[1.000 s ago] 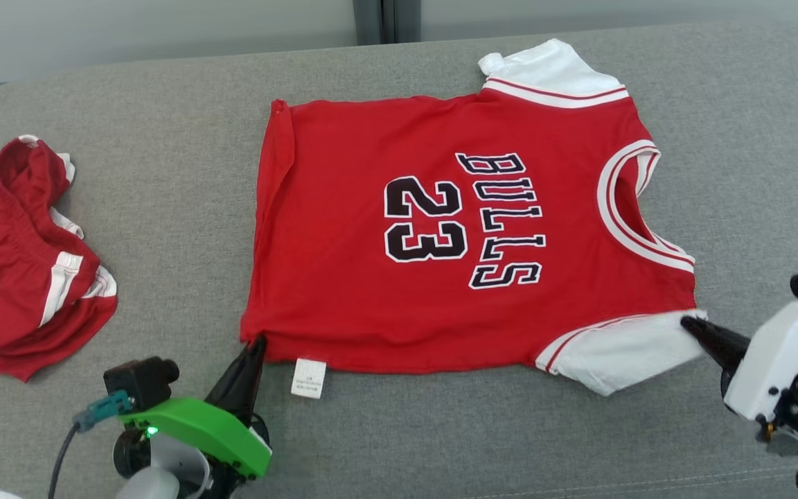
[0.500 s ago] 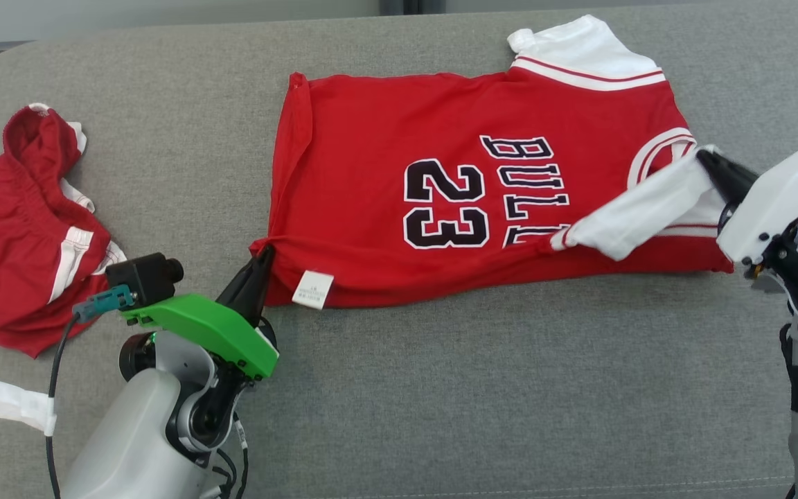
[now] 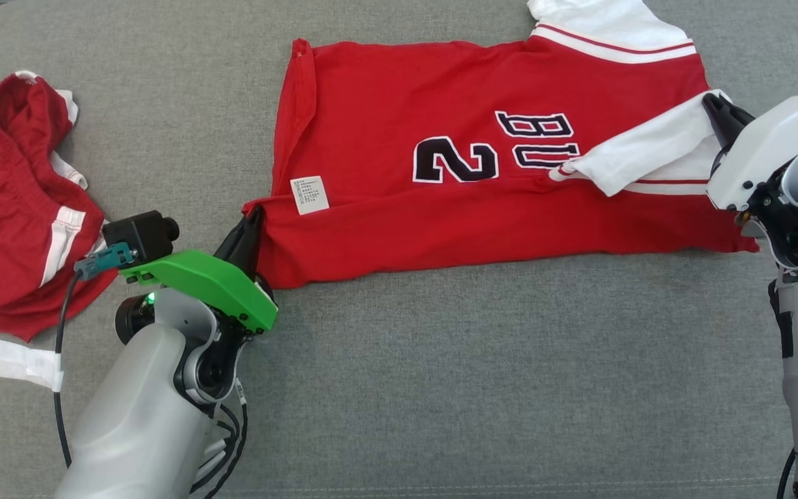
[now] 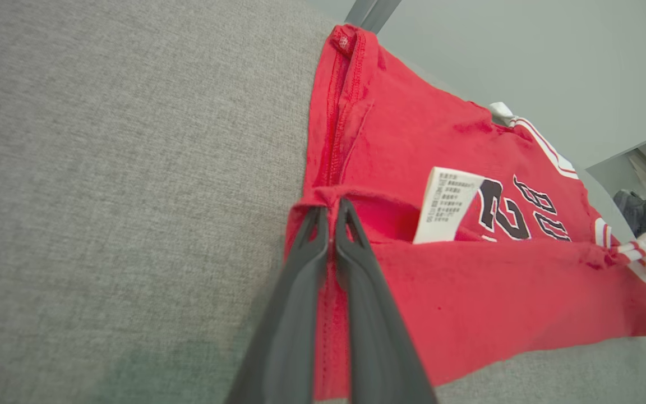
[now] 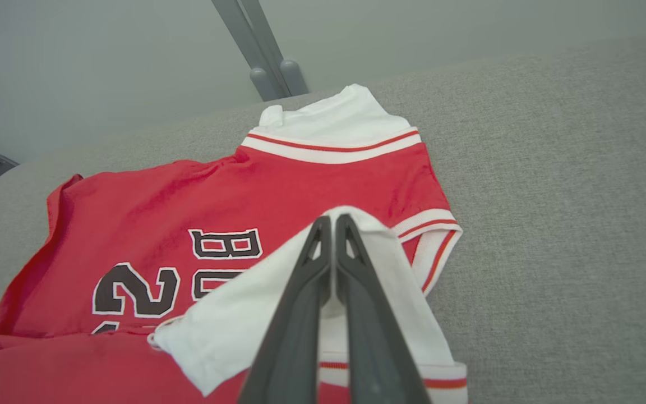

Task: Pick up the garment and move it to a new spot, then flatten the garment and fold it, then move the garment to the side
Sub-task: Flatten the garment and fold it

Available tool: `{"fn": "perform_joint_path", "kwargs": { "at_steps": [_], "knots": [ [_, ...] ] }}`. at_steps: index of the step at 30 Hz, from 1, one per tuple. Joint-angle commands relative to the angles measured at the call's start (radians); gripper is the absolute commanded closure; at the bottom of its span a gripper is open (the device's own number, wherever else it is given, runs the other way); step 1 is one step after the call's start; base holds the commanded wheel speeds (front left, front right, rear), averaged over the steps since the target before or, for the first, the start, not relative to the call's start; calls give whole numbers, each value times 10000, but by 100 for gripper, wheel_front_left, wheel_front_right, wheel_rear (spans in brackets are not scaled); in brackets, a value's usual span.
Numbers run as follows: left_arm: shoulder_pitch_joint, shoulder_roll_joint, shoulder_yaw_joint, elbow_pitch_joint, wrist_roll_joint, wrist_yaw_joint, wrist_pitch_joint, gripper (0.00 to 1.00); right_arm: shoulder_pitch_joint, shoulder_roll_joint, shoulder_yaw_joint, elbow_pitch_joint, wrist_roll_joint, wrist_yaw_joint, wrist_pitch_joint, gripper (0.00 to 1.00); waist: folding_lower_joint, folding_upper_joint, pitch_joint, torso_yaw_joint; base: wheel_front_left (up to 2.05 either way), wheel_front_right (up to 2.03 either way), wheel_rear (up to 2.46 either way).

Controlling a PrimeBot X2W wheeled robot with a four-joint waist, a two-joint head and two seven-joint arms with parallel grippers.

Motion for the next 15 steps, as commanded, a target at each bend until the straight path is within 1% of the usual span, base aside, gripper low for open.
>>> {"fn": "perform_joint_path", "kwargs": {
  "at_steps": [1, 4, 5, 6, 8, 10, 12, 14, 15],
  "knots": [
    [-223, -39, -6, 139, 97, -62, -96, 100, -124, -55, 45, 132, 15, 4, -156, 100, 0, 0, 67, 2, 0, 0, 0],
    [-379, -68, -7, 401, 81, -144, -181, 100, -262, -44, 95, 355, 81, 4, -373, 100, 0, 0, 103, -17, 0, 0, 0],
    [-431, -70, -10, 507, 115, -163, -217, 72, -289, -28, 110, 459, 110, 4, -455, 69, 0, 0, 105, -26, 0, 0, 0],
    [-449, -78, -15, 585, 133, -161, -250, 0, -286, -4, 122, 543, 150, 4, -493, 0, 0, 0, 100, -32, 0, 0, 0],
    [-537, -94, -15, 739, 184, -109, -437, 0, -364, 25, 142, 653, 242, 4, -754, 0, 0, 0, 73, -43, 0, 0, 0],
    [-568, -131, -64, 855, 269, -159, -598, 0, -365, -6, 192, 734, 294, 4, -959, 0, 0, 0, 5, -36, 0, 0, 0],
    [-530, -54, -91, 912, 442, -202, -911, 0, -243, -5, 231, 736, 356, 4, -1079, 0, 0, 0, -110, -39, 0, 0, 0],
    [-414, 117, -125, 938, 770, -54, -1369, 0, 11, -13, 254, 582, 335, 4, -1112, 0, 0, 0, -235, -53, 0, 0, 0],
    [-293, 217, -193, 953, 992, 91, -1632, 0, 193, -14, 244, 494, 307, 4, -1003, 0, 0, 0, -315, -63, 0, 0, 0]
  ]
}}
